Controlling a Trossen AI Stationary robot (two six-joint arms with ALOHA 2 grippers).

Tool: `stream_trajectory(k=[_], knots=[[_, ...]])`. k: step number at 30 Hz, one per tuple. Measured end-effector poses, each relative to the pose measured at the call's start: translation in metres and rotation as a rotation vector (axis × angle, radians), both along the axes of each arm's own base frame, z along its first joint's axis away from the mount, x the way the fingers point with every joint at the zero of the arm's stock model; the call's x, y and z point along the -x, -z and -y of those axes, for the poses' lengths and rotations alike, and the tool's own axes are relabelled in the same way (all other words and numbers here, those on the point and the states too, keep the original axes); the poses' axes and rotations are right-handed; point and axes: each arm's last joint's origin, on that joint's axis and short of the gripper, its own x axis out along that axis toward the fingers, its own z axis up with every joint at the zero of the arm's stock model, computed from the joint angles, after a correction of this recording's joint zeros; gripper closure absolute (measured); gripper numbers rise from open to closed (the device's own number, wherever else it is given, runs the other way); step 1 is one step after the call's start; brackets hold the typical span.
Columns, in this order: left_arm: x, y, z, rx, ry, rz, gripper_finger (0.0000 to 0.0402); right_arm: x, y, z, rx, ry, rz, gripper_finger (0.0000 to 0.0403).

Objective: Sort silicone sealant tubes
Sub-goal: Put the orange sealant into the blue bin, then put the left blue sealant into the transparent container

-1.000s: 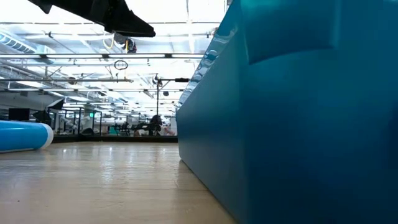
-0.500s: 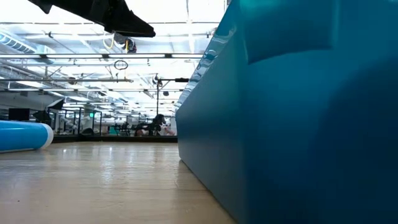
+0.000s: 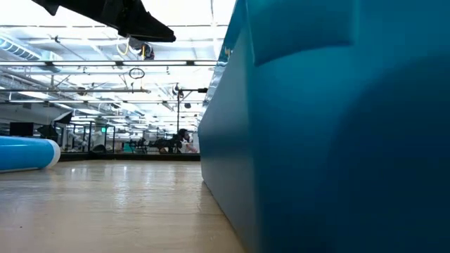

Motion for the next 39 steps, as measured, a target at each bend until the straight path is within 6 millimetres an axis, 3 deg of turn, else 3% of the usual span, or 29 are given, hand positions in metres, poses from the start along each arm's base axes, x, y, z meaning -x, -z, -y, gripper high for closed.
stream_trajectory(k=[11, 22, 24, 30, 35, 39], knots=[[0.000, 0.000, 0.000, 0.001, 0.000, 0.000, 0.0148, 0.001, -0.022, 0.017, 0.048, -0.029, 0.055, 0.0149], [0.000, 0.001, -0.002, 0.004, -0.008, -0.013, 0.0133, -0.025, -0.030, 0.061, 0.223, -0.061, 0.101, 0.0149], [0.001, 0.002, -0.002, 0.005, -0.009, -0.022, 0.0134, -0.032, -0.031, 0.075, 0.258, -0.112, 0.100, 0.0149], [0.001, 0.002, -0.002, 0.010, -0.010, -0.024, 0.0144, -0.050, -0.030, 0.130, 0.132, -0.155, 0.036, 0.0149], [0.001, 0.003, -0.002, 0.014, -0.011, -0.035, 0.0148, -0.042, -0.020, 0.178, 0.136, -0.043, -0.144, 0.0149], [0.001, 0.004, -0.002, 0.014, -0.013, -0.042, 0.0142, -0.037, -0.008, 0.203, 0.129, 0.034, -0.261, 0.0149]])
